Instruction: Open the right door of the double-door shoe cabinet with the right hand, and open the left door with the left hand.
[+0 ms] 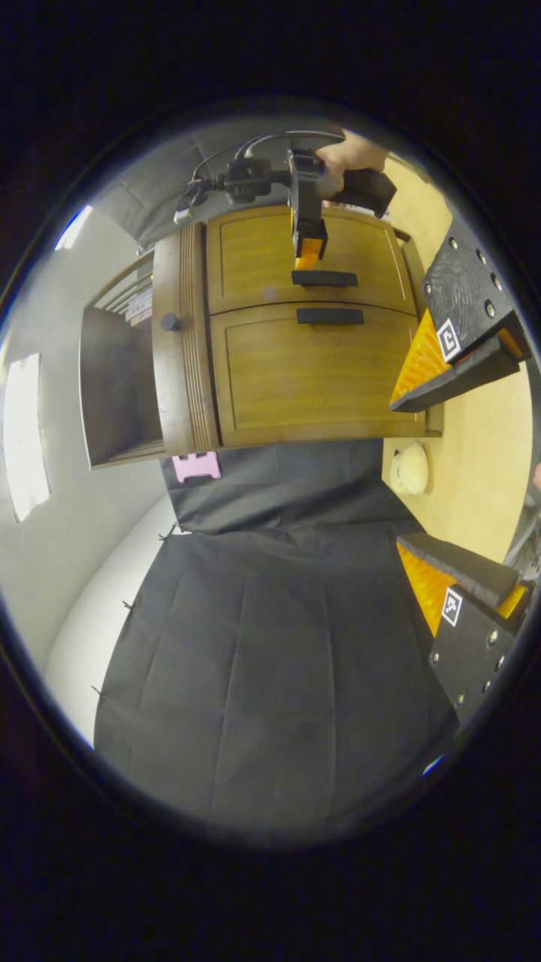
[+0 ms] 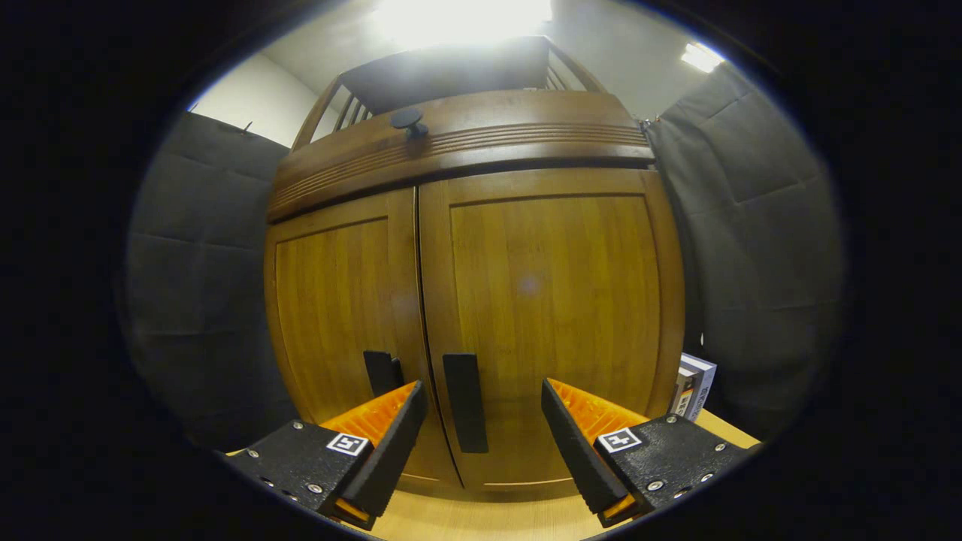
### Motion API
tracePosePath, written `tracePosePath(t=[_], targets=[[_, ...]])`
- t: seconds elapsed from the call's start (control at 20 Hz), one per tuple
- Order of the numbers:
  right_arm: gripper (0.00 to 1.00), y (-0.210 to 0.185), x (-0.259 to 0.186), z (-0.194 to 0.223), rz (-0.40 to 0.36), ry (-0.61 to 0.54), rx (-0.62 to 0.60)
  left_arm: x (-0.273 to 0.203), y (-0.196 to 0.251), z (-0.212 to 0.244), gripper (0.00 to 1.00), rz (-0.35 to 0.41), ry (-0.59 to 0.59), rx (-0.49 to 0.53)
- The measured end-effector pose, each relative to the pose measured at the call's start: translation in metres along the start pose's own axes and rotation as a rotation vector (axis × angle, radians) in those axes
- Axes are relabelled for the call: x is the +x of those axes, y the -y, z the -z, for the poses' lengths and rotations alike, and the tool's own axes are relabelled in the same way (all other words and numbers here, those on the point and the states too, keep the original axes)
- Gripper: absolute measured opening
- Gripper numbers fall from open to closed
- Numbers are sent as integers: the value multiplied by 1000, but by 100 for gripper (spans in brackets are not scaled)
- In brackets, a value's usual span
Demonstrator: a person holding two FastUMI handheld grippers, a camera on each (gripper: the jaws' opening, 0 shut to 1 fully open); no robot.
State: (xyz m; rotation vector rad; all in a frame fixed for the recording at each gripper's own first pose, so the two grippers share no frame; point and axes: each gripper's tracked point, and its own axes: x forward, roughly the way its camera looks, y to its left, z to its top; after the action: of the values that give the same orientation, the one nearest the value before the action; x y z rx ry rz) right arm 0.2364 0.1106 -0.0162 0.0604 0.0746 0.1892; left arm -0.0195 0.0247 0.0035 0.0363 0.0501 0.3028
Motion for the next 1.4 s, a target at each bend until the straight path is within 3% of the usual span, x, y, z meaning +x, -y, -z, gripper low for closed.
tracePosePath(t=[0.25,0.55,0.75,0.85,0.95,1.15,1.4], targets=[[88,-10,29,16,-16,-41,13,-2,-3,0,92,-30,-5,7],[74,-21,53,34,-44,-99,-6,-3,-5,0,92,-55,-11,20],[53,-19,65,38,-10,-106,-32,-4,-6,-1,92,-67,-9,19],[35,-13,67,41,-9,-110,-13,-4,-7,-1,89,-74,-8,18],[29,-16,66,40,-16,-125,2,-3,-7,-2,92,-78,-5,15],[23,-16,60,35,-36,-135,-6,-4,-6,-3,92,-69,9,6],[23,-14,57,23,-54,-129,-1,-2,-2,-3,92,-25,25,4]])
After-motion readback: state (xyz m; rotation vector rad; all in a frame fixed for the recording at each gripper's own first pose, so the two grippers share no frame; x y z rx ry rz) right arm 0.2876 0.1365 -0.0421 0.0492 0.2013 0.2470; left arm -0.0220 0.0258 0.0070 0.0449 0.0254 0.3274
